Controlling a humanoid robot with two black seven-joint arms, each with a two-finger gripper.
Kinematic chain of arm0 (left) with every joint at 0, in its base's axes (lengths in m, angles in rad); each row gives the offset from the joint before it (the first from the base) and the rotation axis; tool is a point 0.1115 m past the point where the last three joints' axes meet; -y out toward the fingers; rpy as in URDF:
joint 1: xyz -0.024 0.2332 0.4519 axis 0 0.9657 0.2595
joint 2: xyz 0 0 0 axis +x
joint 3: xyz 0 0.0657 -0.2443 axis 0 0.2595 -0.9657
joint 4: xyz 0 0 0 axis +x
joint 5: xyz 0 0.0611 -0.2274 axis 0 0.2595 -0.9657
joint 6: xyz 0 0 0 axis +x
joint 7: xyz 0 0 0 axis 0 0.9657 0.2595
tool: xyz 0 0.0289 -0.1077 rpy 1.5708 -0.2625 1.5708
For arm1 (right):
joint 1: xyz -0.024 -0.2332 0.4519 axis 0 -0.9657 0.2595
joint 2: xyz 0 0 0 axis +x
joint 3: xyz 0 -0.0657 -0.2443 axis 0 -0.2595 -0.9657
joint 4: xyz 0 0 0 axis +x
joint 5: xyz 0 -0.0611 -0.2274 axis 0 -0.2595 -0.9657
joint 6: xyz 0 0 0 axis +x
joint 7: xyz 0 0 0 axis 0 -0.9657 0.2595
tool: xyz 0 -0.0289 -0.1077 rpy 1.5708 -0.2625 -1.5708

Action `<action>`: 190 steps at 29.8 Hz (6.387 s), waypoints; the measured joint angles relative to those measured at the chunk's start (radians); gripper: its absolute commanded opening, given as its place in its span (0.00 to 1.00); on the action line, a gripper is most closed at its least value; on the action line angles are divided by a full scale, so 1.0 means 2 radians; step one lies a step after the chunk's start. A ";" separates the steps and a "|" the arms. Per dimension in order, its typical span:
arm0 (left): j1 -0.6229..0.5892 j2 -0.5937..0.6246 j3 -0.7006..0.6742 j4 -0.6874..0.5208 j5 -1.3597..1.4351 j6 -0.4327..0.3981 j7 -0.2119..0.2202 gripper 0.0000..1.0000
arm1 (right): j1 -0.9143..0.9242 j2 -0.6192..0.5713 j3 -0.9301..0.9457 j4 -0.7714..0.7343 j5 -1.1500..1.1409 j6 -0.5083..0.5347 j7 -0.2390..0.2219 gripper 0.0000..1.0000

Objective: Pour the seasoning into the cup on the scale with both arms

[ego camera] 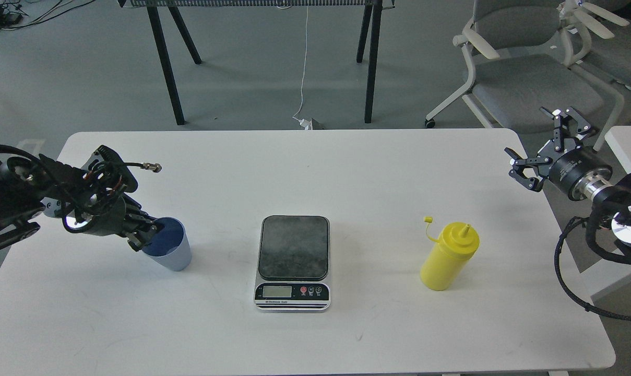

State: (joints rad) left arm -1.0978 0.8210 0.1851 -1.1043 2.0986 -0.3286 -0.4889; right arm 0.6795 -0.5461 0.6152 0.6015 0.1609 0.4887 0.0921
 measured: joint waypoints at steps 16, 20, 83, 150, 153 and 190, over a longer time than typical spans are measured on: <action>-0.051 -0.001 0.000 0.000 -0.001 -0.012 0.000 0.06 | 0.000 0.004 0.000 0.000 0.000 0.000 0.001 0.99; -0.075 -0.008 -0.003 -0.004 -0.004 -0.037 0.000 0.06 | 0.000 0.004 0.000 0.000 0.000 0.000 0.001 0.99; -0.125 -0.222 0.016 -0.005 -0.047 -0.080 0.000 0.10 | -0.010 0.005 0.000 -0.010 -0.001 0.000 0.005 0.99; 0.015 0.050 -0.130 0.167 -0.722 -0.080 0.000 1.00 | 0.083 0.029 0.013 0.094 0.081 0.000 -0.018 0.99; 0.016 0.040 -0.135 0.167 -0.723 -0.080 0.000 1.00 | 0.081 0.026 0.045 0.127 0.182 0.000 -0.017 0.99; 0.038 -0.022 -0.134 0.168 -0.717 -0.080 0.000 1.00 | -0.587 -0.052 0.339 0.542 0.409 0.000 0.085 0.99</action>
State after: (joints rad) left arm -1.0228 0.7778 -0.0831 -0.7684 0.6638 -0.4887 -0.4887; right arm -0.4937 -0.6504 1.2933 1.6861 0.9793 0.4887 0.2617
